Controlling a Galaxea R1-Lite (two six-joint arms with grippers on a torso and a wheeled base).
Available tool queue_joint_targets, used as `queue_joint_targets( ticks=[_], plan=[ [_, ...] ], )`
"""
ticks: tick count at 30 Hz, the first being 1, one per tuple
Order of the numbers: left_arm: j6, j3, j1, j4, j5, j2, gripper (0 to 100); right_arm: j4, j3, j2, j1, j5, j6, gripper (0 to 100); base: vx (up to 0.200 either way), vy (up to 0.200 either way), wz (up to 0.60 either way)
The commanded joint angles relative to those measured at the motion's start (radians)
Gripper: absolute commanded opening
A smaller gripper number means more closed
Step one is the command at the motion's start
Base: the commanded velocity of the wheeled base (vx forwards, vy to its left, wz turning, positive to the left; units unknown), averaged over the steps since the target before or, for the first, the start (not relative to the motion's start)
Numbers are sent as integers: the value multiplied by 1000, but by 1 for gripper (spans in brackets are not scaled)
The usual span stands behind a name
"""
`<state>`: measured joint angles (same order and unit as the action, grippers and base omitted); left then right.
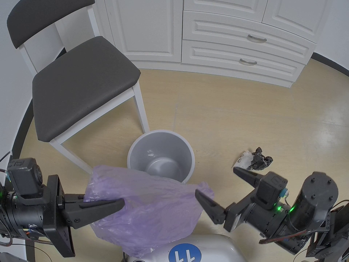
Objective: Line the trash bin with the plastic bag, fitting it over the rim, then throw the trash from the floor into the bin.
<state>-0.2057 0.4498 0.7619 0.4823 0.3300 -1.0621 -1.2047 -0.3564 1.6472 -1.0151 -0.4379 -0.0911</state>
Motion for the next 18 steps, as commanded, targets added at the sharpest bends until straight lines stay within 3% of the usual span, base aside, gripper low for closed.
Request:
queue_joint_targets(
  ticks=[1, 11, 15, 18],
  plan=[
    [-1, 6, -4, 5, -2, -21, 0, -3, 39, 46, -37, 19, -1, 100, 0, 0, 0],
    [-15, 18, -16, 42, -3, -10, 0, -4, 89, 121, -138, 122, -93, 100, 0, 0, 0],
    [-12, 17, -29, 50, 0, -9, 0, -7, 114, 109, -174, 134, -91, 100, 0, 0, 0],
    [-9, 7, -39, 50, 6, -6, 0, -24, 112, 89, -152, 123, -82, 100, 0, 0, 0]
  ],
)
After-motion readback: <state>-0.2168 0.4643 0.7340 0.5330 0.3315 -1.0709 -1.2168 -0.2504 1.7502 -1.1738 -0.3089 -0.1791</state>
